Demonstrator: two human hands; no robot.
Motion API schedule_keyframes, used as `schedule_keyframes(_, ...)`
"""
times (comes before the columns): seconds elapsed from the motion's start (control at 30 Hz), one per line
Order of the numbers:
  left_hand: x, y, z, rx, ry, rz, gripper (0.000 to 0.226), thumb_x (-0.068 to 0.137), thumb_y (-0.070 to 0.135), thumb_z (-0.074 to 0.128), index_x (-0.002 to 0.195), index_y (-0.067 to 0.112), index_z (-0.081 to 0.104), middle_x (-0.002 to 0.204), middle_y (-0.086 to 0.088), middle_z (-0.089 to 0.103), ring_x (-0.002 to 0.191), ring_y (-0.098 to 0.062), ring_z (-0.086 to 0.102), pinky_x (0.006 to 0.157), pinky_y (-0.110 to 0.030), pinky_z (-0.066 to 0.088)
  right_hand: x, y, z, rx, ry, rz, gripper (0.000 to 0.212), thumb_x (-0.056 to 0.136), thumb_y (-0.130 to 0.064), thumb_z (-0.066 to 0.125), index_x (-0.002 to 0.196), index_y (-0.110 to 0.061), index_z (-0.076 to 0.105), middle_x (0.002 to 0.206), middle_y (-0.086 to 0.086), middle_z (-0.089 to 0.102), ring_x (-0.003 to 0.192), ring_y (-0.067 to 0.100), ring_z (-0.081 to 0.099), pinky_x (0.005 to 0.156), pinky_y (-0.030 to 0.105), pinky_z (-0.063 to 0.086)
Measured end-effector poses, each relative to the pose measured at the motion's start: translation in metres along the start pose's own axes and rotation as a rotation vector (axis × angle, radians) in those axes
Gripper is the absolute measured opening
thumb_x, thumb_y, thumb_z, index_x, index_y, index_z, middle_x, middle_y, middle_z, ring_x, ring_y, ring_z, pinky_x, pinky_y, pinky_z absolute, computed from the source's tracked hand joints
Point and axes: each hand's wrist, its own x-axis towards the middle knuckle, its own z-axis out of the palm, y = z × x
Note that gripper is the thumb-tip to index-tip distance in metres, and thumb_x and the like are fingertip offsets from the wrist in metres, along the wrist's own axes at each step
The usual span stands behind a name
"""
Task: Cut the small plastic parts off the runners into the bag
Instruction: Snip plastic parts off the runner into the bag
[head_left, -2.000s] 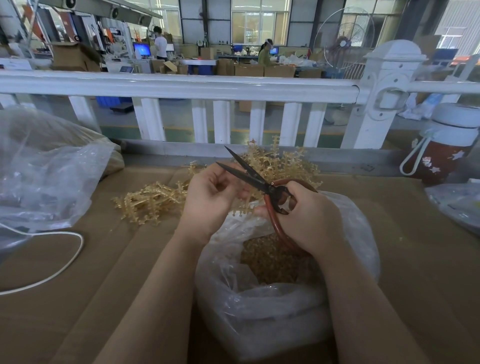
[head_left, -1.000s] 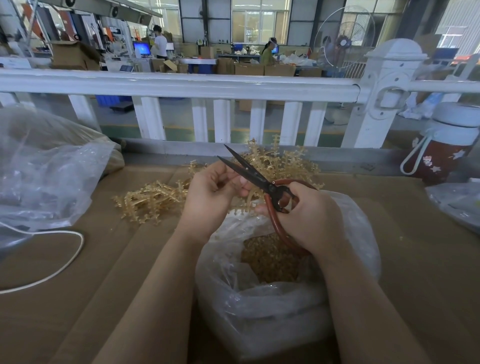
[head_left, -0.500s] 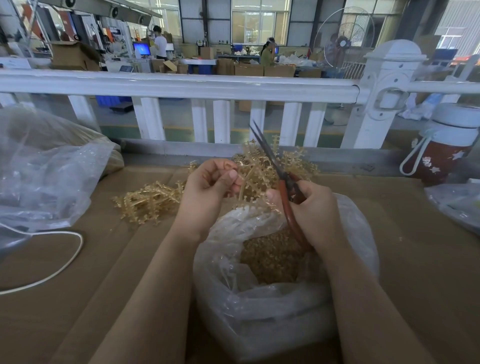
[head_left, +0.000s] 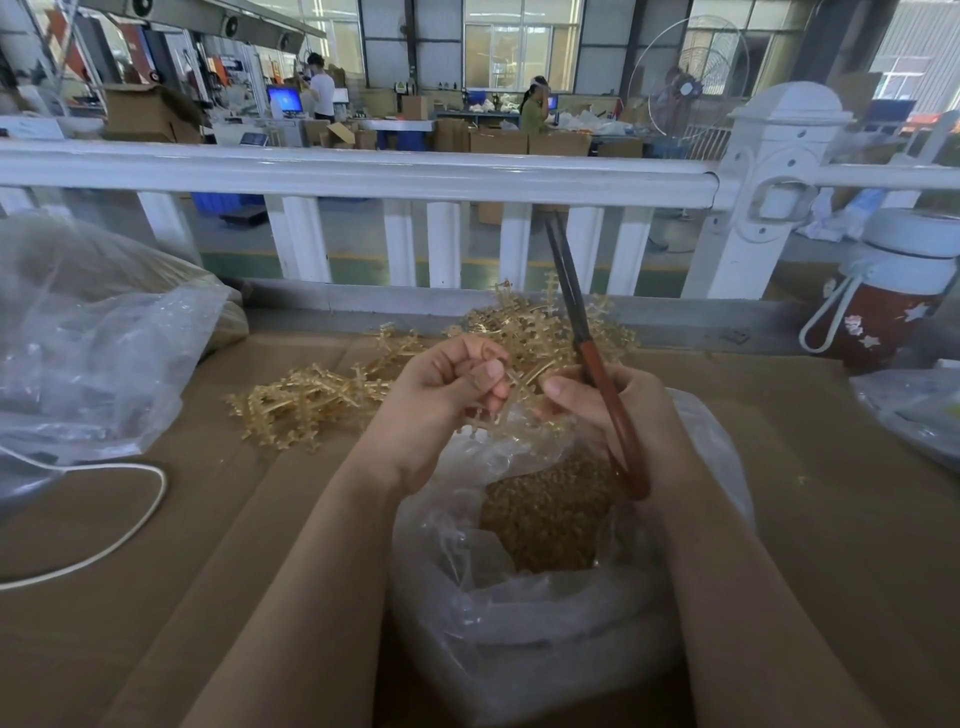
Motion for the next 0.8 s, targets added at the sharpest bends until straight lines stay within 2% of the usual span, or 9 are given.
schedule_keyframes(0.07,0.001,-0.001,0.004,0.01,0.033,-0.032,0.007,0.094,0.005,0.059,0.094,0.009,0.065,0.07,0.0,0.065,0.062,-0.01,0.057,0.061,-0.02,0.048,0.001,0.0,0.0,-0.011,-0.035,-0.004,0.006,0.071,-0.028,0.082,0.069,-0.022,0.079,0.076,0.006,0.077,0.044,-0.003,0.058,0.043,0.005,0.04)
schedule_keyframes(0.13,0.0,-0.001,0.006,-0.023,0.051,-0.099,0.01,0.09,0.014,0.065,0.098,0.009,0.066,0.072,-0.001,0.067,0.063,-0.011,0.059,0.064,-0.023,0.05,0.002,0.002,0.0,-0.05,-0.035,-0.023,0.021,0.082,-0.015,0.079,0.066,-0.029,0.079,0.075,0.004,0.077,0.047,-0.003,0.06,0.046,0.005,0.042)
schedule_keyframes(0.2,0.0,0.001,0.006,-0.127,0.061,-0.188,0.033,0.081,0.03,0.07,0.105,0.009,0.066,0.081,-0.003,0.072,0.067,-0.013,0.062,0.067,-0.027,0.052,0.003,0.005,0.0,-0.053,-0.009,-0.025,0.024,0.084,-0.013,0.079,0.068,-0.031,0.079,0.078,0.005,0.077,0.058,0.002,0.068,0.052,0.009,0.047)
schedule_keyframes(0.3,-0.001,0.005,0.002,-0.242,0.026,-0.301,0.066,0.074,0.05,0.073,0.121,0.007,0.058,0.094,-0.008,0.075,0.078,-0.017,0.068,0.069,-0.028,0.058,0.003,0.009,-0.002,0.05,0.049,-0.02,0.007,0.085,-0.015,0.079,0.08,-0.02,0.079,0.086,0.01,0.078,0.075,0.017,0.074,0.066,0.024,0.058)
schedule_keyframes(0.4,-0.003,0.005,0.002,-0.251,-0.035,-0.407,0.091,0.049,0.06,0.089,0.118,0.009,0.06,0.097,-0.01,0.075,0.086,-0.021,0.072,0.073,-0.029,0.06,0.002,0.008,-0.003,0.197,0.089,-0.057,0.009,0.088,-0.011,0.074,0.093,-0.003,0.071,0.077,0.006,0.074,0.061,0.009,0.068,0.058,0.019,0.054)
schedule_keyframes(0.47,-0.005,0.003,0.004,-0.158,-0.104,-0.447,0.082,0.048,0.057,0.091,0.109,0.008,0.066,0.106,-0.013,0.075,0.088,-0.019,0.071,0.073,-0.026,0.059,0.002,0.008,-0.003,0.281,0.093,-0.088,0.014,0.091,-0.007,0.069,0.098,0.006,0.066,0.063,-0.001,0.067,0.046,0.002,0.056,0.046,0.013,0.044)
schedule_keyframes(0.57,-0.006,0.002,0.012,0.01,-0.131,-0.445,0.048,0.067,0.045,0.083,0.104,0.015,0.073,0.11,-0.012,0.074,0.087,-0.013,0.068,0.07,-0.02,0.055,0.001,0.009,-0.004,0.322,0.09,-0.104,0.019,0.094,-0.005,0.066,0.104,0.011,0.063,0.051,-0.007,0.06,0.042,0.001,0.054,0.043,0.011,0.042)
schedule_keyframes(0.67,-0.005,-0.001,0.018,-0.012,-0.102,-0.436,0.033,0.066,0.035,0.081,0.09,0.013,0.078,0.105,-0.021,0.073,0.08,-0.015,0.068,0.063,-0.022,0.056,0.0,0.008,0.0,0.306,0.096,-0.099,0.013,0.093,-0.004,0.067,0.099,0.007,0.066,0.057,-0.003,0.066,0.045,0.002,0.059,0.044,0.012,0.045)
schedule_keyframes(0.8,-0.003,-0.002,0.019,0.012,-0.07,-0.372,0.021,0.069,0.034,0.078,0.082,0.017,0.079,0.097,-0.01,0.077,0.084,-0.017,0.072,0.073,-0.024,0.057,0.004,0.01,0.003,0.261,0.13,-0.079,0.003,0.088,-0.006,0.073,0.09,-0.004,0.071,0.073,0.007,0.074,0.056,0.008,0.066,0.052,0.018,0.051)
